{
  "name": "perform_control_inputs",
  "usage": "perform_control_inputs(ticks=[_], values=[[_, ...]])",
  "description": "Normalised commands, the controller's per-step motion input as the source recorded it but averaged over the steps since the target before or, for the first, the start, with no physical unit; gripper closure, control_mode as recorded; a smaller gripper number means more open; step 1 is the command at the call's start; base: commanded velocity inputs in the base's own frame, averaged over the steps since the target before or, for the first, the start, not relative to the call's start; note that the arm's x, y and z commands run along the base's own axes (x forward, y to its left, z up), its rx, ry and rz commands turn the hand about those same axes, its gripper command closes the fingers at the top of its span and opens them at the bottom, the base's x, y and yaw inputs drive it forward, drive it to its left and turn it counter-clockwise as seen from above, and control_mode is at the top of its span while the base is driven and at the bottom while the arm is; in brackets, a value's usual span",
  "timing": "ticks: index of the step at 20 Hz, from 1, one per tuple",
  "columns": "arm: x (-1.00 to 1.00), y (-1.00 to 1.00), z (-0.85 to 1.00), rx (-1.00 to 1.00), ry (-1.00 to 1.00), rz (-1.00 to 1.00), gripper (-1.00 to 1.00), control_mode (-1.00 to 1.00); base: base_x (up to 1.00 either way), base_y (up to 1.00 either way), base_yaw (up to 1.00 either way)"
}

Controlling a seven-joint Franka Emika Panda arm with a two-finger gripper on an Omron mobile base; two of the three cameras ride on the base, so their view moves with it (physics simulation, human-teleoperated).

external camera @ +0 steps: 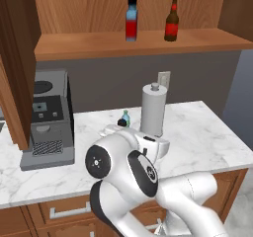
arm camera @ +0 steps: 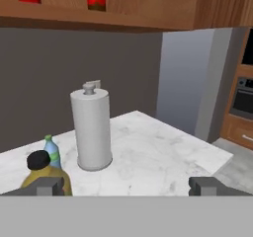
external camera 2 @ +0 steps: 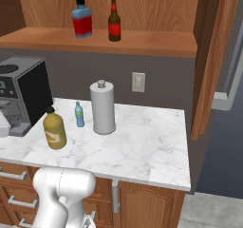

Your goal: Sort all alcoholic drinks to one cabinet, and non-alcoholic drinks to the other.

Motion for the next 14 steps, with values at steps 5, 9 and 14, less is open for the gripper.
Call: perform_control_inputs(ticks=[5, 9, 14], values=[[0.25, 0.02, -0.18, 0.00, 0.00, -0.02, -1.00, -1.00, 0.00, 0.00, 0.00], [0.20, 0.09, -0.09, 0.00, 0.00, -0.04, -1.00, -1.00, 0.00, 0.00, 0.00], [0.15, 0.09, -0.06, 0.00, 0.00, -0.08, -1.00, -1.00, 0.00, 0.00, 0.00]])
